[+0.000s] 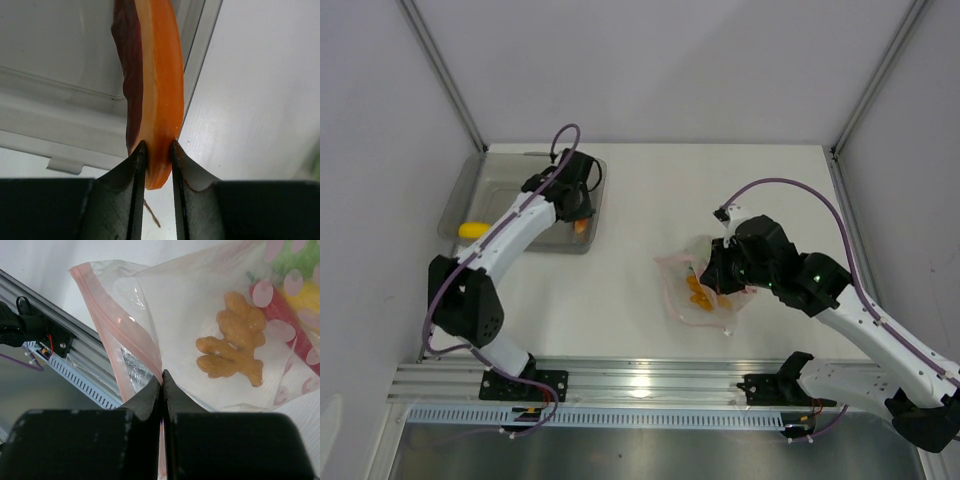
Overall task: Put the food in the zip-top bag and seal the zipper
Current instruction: Pick up the fake food from the bin, then place the fake food in the zipper food storage bag.
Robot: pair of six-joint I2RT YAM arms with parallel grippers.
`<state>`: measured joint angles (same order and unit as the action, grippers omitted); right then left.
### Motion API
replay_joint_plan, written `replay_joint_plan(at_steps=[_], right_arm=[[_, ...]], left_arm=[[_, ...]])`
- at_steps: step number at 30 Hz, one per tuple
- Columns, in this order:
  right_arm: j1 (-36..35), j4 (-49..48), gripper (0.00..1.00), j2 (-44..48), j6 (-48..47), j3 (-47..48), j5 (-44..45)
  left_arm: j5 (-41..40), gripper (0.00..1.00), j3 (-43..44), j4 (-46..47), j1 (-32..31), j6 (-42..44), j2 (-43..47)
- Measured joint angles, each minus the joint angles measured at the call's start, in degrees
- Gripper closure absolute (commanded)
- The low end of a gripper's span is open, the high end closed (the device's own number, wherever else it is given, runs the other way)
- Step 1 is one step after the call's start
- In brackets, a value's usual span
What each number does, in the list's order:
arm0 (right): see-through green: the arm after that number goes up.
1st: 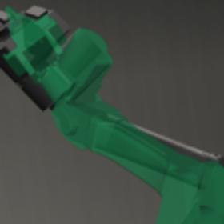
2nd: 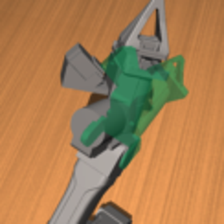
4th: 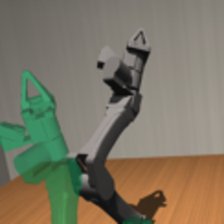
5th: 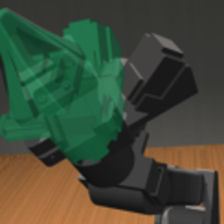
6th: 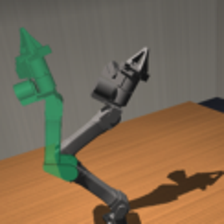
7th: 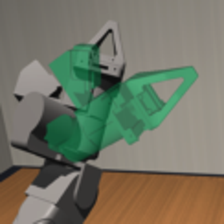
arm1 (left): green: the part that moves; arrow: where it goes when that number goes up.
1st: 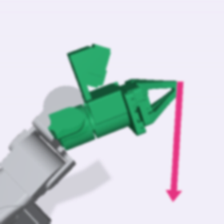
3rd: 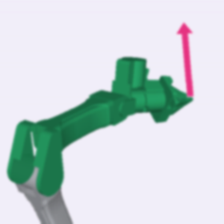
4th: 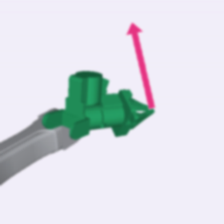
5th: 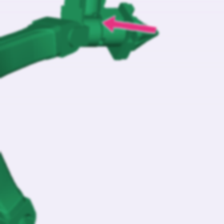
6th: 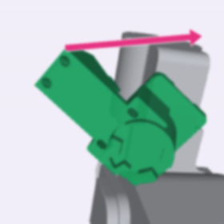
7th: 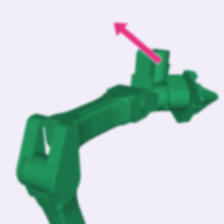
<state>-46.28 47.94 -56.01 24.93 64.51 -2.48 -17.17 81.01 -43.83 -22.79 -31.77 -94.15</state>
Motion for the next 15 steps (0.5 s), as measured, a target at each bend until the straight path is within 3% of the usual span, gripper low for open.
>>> replay_joint_plan(at_steps=[6, 15], right_arm=[[0.0, 0.1, 1.00, -2.4, -0.2, 0.9, 0.1], [0.5, -0.7, 1.00, -6.1, -1.6, 1.6, 2.5]], left_arm=[[4.5, 1.00, -1.6, 0.8, 0.1, 2.4, 13.7], [30.4, 1.00, -8.0, 1.6, -0.9, 0.4, 40.1]])
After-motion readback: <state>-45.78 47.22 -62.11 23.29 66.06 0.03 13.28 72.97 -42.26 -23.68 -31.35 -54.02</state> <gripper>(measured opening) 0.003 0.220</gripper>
